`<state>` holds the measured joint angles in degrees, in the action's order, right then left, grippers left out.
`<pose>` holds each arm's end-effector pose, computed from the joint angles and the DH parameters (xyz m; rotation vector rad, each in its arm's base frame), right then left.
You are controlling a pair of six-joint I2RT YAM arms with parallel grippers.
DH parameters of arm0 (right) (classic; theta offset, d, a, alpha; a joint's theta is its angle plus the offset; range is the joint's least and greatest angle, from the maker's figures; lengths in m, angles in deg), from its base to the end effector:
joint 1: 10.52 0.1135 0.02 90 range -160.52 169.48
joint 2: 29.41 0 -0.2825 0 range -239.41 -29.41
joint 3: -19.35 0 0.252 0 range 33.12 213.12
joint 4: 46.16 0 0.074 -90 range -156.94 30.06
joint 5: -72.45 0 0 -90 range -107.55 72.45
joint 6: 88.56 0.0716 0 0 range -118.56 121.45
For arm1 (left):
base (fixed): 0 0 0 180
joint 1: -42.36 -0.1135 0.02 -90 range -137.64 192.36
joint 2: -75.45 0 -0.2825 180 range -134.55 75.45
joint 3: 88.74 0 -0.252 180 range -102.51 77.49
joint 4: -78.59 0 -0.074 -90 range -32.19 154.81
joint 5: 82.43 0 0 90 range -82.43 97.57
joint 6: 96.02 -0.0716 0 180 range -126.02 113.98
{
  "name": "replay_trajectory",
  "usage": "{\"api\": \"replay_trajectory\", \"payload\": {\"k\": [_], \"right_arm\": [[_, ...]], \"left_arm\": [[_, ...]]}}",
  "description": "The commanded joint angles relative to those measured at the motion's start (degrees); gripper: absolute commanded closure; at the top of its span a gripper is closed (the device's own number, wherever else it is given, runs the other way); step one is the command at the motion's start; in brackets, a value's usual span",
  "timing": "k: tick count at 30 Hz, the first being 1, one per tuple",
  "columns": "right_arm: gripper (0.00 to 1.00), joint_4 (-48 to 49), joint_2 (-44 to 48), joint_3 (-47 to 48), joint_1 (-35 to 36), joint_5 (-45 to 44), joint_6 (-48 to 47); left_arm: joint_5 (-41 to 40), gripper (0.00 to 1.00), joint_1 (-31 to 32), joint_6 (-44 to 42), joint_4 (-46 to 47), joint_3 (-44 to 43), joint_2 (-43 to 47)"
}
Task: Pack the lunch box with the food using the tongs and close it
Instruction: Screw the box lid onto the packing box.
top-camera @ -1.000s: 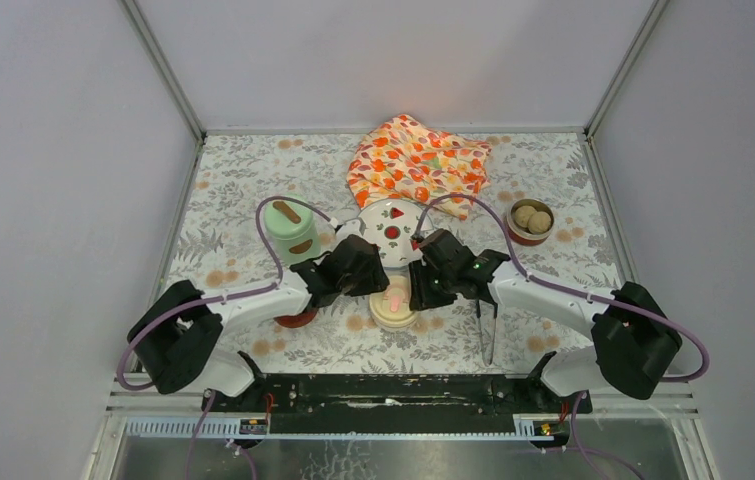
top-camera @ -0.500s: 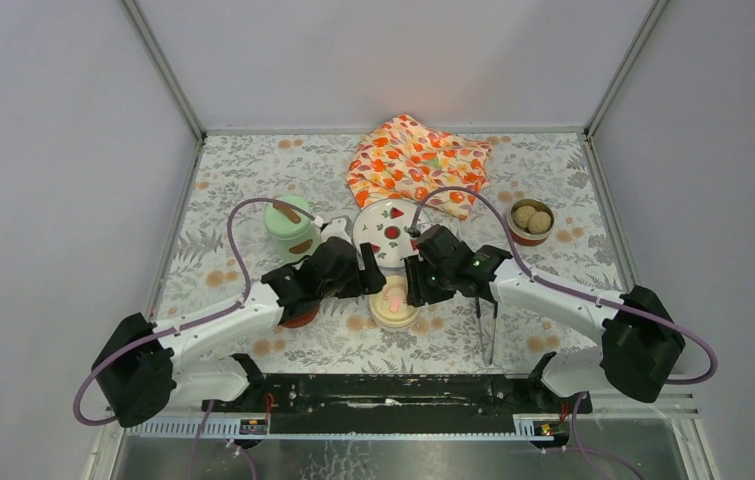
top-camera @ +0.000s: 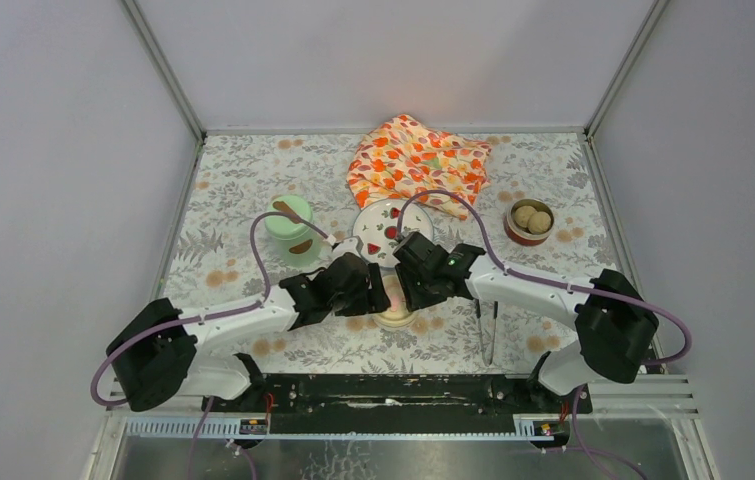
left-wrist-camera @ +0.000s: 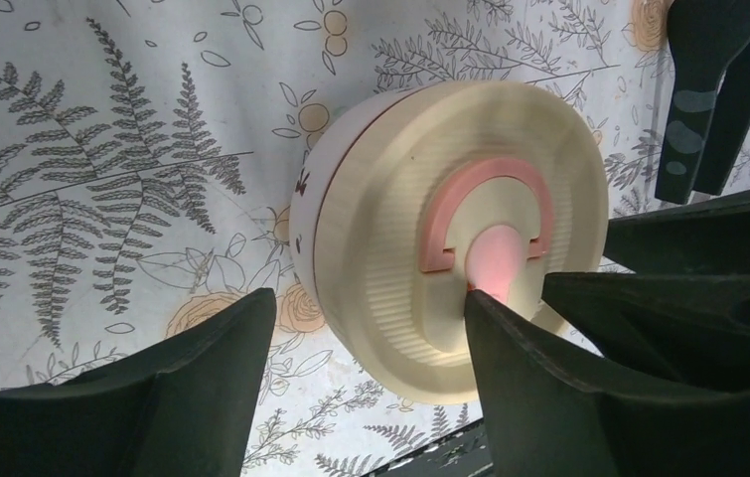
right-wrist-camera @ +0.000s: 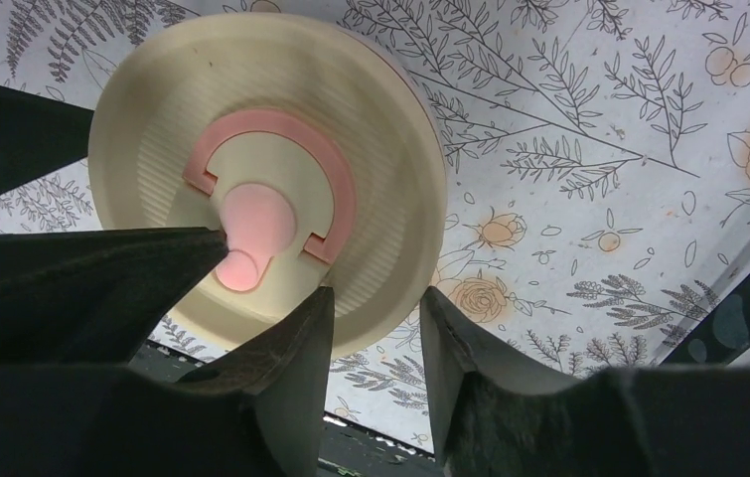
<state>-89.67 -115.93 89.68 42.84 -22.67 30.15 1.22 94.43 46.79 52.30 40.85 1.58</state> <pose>0.1950 0.2515 0.1998 -0.5362 2.6051 0.3831 0.1700 -0.2053 0.1738 -0.0683 2.5513 -0.6549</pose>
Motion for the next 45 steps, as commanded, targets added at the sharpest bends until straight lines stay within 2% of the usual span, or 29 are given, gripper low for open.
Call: {"api": "replay_trajectory", "payload": {"k": [1, 6, 13, 16, 22, 24, 26, 29, 32, 34, 37, 45], "right_arm": [[0.57, -0.9, -4.6, -2.4, 1.6, -3.0, 0.0], [0.6, 5.5, -2.4, -1.9, 1.6, 0.4, -0.3], [0.66, 8.0, 0.0, 0.5, 0.8, 1.4, -0.2], [0.7, 8.3, 1.7, -1.4, 0.7, 1.6, 1.8], [0.72, 10.6, 6.9, -7.8, 1.1, 7.5, 6.1], [0.71, 11.3, 9.0, -9.1, 1.2, 7.7, 6.3], [0.69, 10.7, 10.9, -9.2, 1.1, 4.6, 6.0], [0.62, 5.9, 10.9, -5.0, 1.1, 0.0, 3.4], [0.6, 2.8, 9.8, -0.2, 1.1, -1.0, 0.1], [0.62, 0.7, 8.5, 2.7, 1.1, -1.0, -1.6], [0.65, -1.7, 6.3, 6.3, 1.2, 0.0, -3.9], [0.76, -4.2, 1.5, 9.6, 2.7, 0.7, -4.1]], "left_arm": [[2.0, 0.26, 0.9, 0.4, 1.8, 1.8, -4.0], [-0.2, 0.48, 0.9, 0.0, 3.1, 1.4, -6.0], [-4.8, 0.57, 0.0, -3.2, -0.1, -3.5, -6.1], [-6.3, 0.62, -1.3, -4.7, -0.3, -4.9, -5.6], [-7.6, 0.63, -2.0, -7.4, 0.3, -7.0, -6.6], [-7.7, 0.6, -2.0, -7.3, 0.4, -6.9, -5.8], [-7.7, 0.54, -2.0, -6.7, 0.6, -6.2, -4.0], [-7.7, 0.42, -2.0, -5.9, -0.5, -5.0, -0.6], [-8.7, 0.32, -2.1, -5.0, -2.6, -4.2, 2.8], [-9.5, 0.24, -2.1, -4.2, -3.6, -3.5, 5.1], [-9.5, 0.19, -2.3, -3.5, -2.9, -1.8, 8.2], [-8.2, 0.15, -3.0, -1.6, -3.1, 0.5, 11.3]]}}
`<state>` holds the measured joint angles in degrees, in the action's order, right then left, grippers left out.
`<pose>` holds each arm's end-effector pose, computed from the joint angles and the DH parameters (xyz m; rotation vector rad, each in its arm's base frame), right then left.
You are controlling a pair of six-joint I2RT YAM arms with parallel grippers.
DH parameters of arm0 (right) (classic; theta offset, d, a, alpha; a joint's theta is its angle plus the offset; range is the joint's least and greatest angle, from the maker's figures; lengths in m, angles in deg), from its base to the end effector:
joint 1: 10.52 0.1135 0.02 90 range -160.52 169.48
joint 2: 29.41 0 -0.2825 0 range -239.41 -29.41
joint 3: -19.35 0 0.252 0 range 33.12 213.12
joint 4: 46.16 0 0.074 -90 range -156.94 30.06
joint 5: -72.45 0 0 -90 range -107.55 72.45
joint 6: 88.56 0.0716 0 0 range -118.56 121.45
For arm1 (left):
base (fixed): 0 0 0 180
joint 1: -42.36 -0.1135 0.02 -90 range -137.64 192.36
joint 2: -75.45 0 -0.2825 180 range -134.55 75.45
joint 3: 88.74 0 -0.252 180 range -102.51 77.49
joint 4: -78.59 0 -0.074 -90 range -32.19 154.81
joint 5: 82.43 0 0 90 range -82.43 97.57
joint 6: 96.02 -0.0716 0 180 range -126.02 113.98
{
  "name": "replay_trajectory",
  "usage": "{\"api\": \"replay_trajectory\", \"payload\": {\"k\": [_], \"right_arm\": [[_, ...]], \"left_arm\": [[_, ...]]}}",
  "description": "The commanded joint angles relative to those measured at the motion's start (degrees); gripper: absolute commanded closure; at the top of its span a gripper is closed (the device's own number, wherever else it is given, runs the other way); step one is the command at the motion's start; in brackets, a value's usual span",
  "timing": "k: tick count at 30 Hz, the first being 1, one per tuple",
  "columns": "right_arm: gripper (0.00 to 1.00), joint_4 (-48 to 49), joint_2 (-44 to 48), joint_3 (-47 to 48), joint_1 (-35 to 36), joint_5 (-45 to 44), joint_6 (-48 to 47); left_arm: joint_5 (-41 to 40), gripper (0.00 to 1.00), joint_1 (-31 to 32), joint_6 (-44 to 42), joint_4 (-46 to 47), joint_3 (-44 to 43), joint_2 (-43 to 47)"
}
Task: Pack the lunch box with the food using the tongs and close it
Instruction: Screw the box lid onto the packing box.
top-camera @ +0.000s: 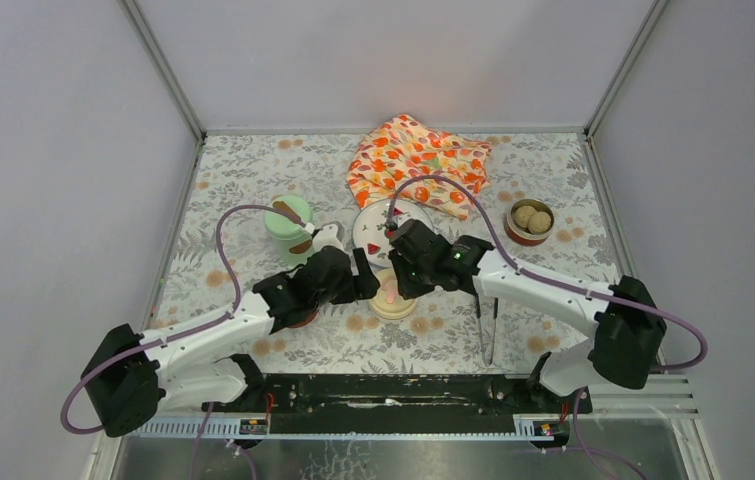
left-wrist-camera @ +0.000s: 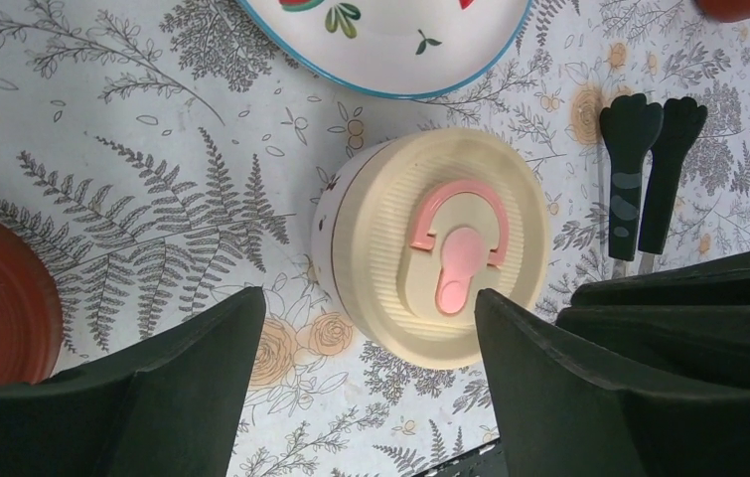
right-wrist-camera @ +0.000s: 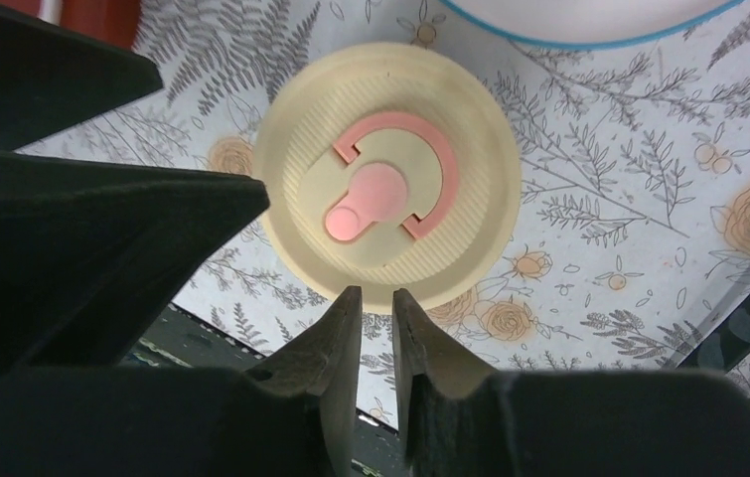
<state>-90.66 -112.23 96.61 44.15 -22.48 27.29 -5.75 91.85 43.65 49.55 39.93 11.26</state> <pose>0.1952 0.2647 0.2579 -0.5865 2.4403 0.5069 0.1747 -0.1791 0.2158 -0.1265 2.3571 -0.6224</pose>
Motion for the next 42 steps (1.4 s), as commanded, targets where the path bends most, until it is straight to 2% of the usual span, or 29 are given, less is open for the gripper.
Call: {"api": "replay_trajectory", "payload": {"k": [1, 9, 23, 27, 38, 42], "right_arm": [[0.77, -3.0, -3.4, 2.2, 1.5, 0.7, -1.0], [0.81, -0.4, -12.3, -2.9, 1.5, -0.2, 0.0], [0.81, -3.4, -3.7, 5.0, 2.5, -0.9, -2.1], [0.82, -3.8, -4.6, 5.3, 3.3, -1.0, -1.7], [0.83, 1.3, -14.9, -3.7, 3.4, 0.8, 0.3], [0.83, 1.6, -13.6, -2.6, 3.4, 0.2, -0.1]], "left_arm": [[-1.3, 0.14, -0.5, 1.8, -0.3, 1.8, 1.9], [0.4, 0.14, -0.5, 3.0, 0.5, 3.1, 0.5], [-0.1, 0.15, -0.6, 4.8, 1.7, 4.7, 2.8], [-0.1, 0.15, -0.6, 4.8, 1.5, 4.8, 3.2], [0.7, 0.16, -0.7, 4.8, 2.3, 5.1, 2.3], [1.9, 0.17, -0.7, 4.8, 3.1, 5.0, 0.8]]}}
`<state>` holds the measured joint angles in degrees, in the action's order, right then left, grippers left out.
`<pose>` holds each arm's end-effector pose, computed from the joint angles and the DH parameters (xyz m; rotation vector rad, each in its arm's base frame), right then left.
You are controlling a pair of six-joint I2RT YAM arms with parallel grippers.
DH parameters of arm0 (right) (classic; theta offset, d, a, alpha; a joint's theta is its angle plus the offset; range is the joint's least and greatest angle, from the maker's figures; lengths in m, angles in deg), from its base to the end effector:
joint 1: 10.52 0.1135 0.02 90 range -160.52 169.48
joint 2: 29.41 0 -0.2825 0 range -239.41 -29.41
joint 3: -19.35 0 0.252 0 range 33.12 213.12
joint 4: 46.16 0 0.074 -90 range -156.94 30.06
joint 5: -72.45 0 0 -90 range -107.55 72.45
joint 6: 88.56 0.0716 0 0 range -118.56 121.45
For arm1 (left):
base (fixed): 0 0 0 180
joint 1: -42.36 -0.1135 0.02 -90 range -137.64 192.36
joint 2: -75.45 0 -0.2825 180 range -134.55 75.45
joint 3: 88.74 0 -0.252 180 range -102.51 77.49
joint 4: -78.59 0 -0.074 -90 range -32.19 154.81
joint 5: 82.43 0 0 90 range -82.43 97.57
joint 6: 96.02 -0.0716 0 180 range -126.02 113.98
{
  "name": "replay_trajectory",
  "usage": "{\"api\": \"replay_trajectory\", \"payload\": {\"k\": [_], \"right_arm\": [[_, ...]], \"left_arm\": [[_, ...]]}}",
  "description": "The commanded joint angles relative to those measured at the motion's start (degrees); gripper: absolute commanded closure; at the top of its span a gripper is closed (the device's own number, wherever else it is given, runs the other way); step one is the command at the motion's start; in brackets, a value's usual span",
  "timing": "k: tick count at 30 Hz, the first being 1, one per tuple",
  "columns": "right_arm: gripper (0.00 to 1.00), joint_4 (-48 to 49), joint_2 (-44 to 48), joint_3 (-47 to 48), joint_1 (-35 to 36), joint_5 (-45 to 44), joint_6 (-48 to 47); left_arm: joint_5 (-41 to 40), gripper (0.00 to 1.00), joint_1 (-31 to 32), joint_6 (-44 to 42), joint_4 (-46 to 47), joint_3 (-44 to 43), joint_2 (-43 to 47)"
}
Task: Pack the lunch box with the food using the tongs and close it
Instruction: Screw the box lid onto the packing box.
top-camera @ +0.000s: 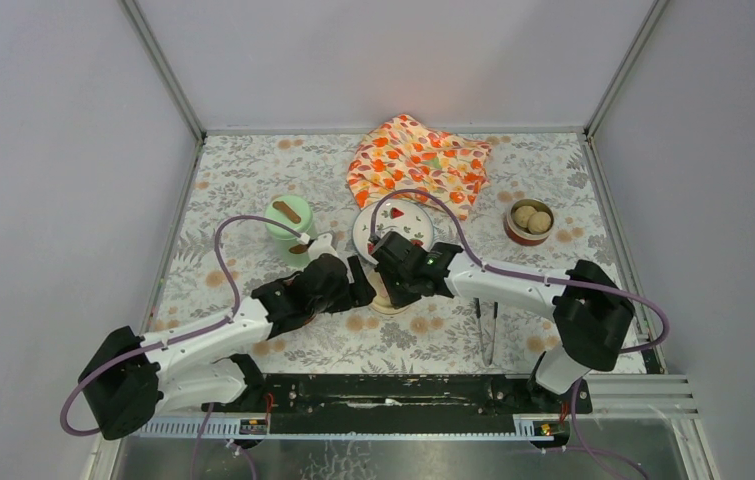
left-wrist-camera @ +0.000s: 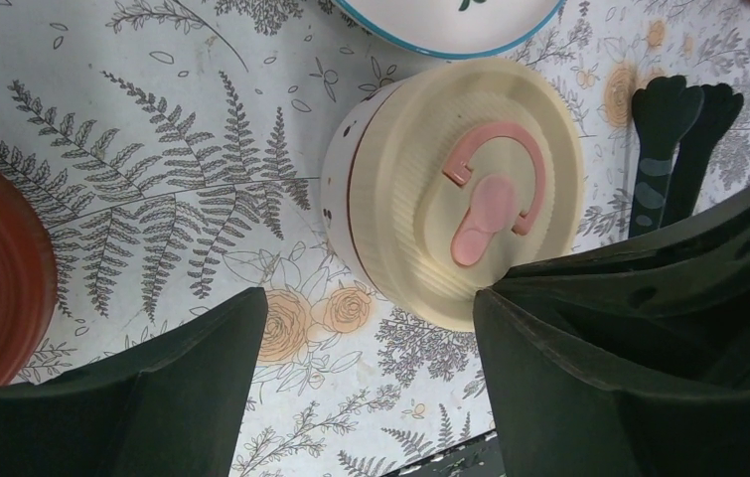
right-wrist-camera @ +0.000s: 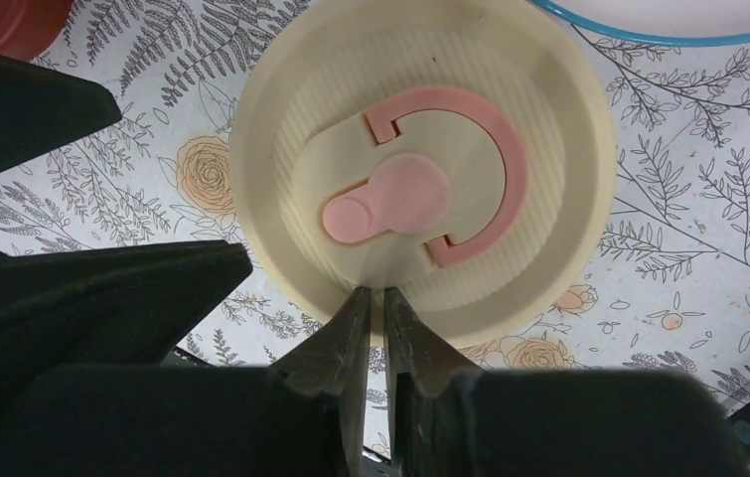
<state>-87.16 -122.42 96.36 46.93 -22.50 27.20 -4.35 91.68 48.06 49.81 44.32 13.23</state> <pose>0.1969 0.2969 0.2043 -0.6836 2.5317 0.4310 0.1644 -0.1685 0.1969 -0.2068 2.4056 -0.6463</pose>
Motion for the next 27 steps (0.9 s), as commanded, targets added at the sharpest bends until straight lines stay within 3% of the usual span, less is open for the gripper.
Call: {"api": "replay_trajectory", "payload": {"k": [1, 13, 19, 27], "right_arm": [[0.83, -1.9, -2.5, -1.8, 0.6, 0.0, -0.2], [0.81, -5.3, 6.3, 3.9, 0.6, -7.2, -2.5], [0.81, -5.1, 2.3, 2.4, 0.0, -10.5, -2.6], [0.83, -2.8, -3.4, -0.7, -1.6, -3.6, -2.3]], "left_arm": [[0.5, 0.17, -0.5, 0.4, 3.0, 0.6, -1.4], [1.0, 0.18, -0.6, 1.1, 4.1, 0.7, -0.1], [1.8, 0.2, -0.5, 0.6, 4.4, -0.3, -2.2], [2.4, 0.24, -0.5, 0.4, 5.0, -0.6, -3.7]]}}
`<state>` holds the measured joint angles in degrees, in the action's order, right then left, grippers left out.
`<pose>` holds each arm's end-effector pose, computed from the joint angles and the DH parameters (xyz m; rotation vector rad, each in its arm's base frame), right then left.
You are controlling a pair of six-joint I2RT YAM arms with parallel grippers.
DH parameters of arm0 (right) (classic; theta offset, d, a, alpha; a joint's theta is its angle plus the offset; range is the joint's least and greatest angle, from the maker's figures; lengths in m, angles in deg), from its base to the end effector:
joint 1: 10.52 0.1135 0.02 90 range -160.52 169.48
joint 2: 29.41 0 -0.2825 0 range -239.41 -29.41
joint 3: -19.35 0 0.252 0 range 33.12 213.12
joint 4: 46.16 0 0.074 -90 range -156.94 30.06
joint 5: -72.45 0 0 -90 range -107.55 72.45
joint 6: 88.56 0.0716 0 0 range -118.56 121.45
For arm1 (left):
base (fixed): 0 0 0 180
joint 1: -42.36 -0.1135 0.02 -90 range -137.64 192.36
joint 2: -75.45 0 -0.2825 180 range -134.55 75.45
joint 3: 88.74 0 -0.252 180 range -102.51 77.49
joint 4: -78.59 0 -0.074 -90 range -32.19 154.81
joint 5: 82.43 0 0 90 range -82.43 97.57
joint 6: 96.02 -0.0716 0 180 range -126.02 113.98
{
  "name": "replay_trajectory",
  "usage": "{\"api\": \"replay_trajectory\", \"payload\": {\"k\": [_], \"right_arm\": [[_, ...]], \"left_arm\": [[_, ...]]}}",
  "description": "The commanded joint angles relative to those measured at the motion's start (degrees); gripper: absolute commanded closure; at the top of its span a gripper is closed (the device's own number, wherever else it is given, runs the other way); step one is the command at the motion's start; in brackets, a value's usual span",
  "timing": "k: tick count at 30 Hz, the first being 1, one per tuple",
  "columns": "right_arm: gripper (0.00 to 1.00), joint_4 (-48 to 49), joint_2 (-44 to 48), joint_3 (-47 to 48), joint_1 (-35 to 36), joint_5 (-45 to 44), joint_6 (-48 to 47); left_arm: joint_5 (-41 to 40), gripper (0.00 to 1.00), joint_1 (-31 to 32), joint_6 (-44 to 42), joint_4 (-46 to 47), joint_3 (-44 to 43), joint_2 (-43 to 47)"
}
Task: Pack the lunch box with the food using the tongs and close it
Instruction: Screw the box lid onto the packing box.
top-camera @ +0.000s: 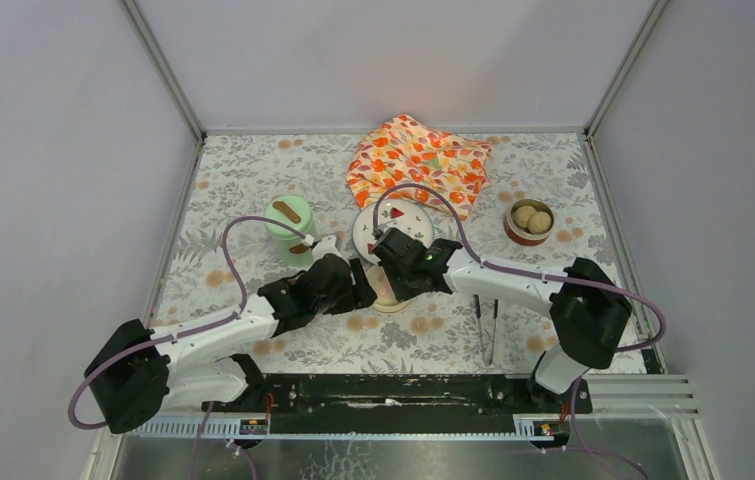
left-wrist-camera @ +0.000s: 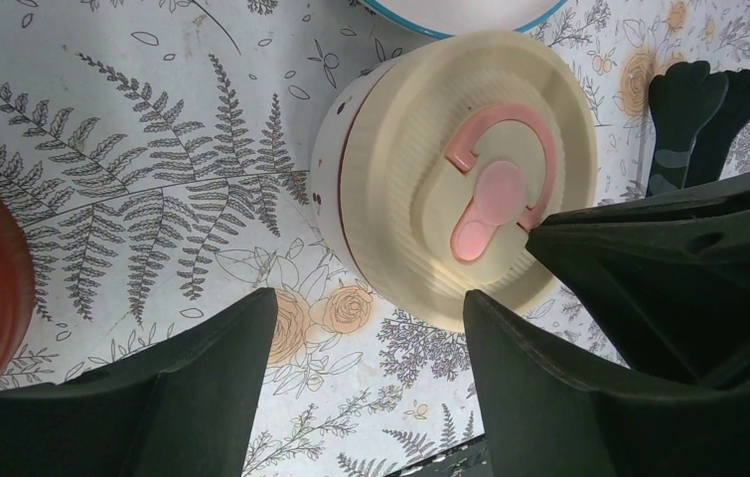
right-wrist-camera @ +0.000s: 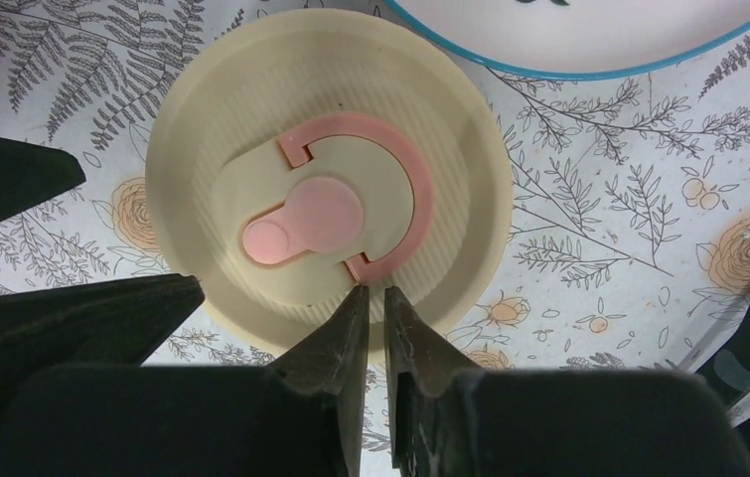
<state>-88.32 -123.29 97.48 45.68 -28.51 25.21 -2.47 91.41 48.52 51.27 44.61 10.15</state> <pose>0.2106 0.2902 0.2047 -0.6517 2.4957 0.2870 0.1675 -0.1740 0.1857 -0.2049 2.4510 -0.6474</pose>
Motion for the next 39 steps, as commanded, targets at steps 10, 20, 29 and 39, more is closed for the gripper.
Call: {"api": "replay_trajectory", "payload": {"k": [10, 20, 29, 39], "right_arm": [[0.76, -1.2, 8.8, 1.5, -3.6, 3.8, -3.6], [0.72, 4.0, 6.9, 1.3, -11.2, 9.9, -7.9], [0.71, 5.4, 0.3, 0.9, -11.9, 12.6, -8.2], [0.82, 4.6, 5.1, -6.6, -9.9, 12.0, -2.3]], "left_arm": [[0.1, 0.25, -0.3, -1.2, 2.7, -4.1, -2.2], [-0.1, 0.32, -0.2, -2.6, 0.4, -7.7, -6.6], [-0.6, 0.4, -0.3, -3.6, -0.1, -9.0, -11.3], [-5.0, 0.61, -0.3, -6.3, -1.0, -11.8, -15.8]]}}
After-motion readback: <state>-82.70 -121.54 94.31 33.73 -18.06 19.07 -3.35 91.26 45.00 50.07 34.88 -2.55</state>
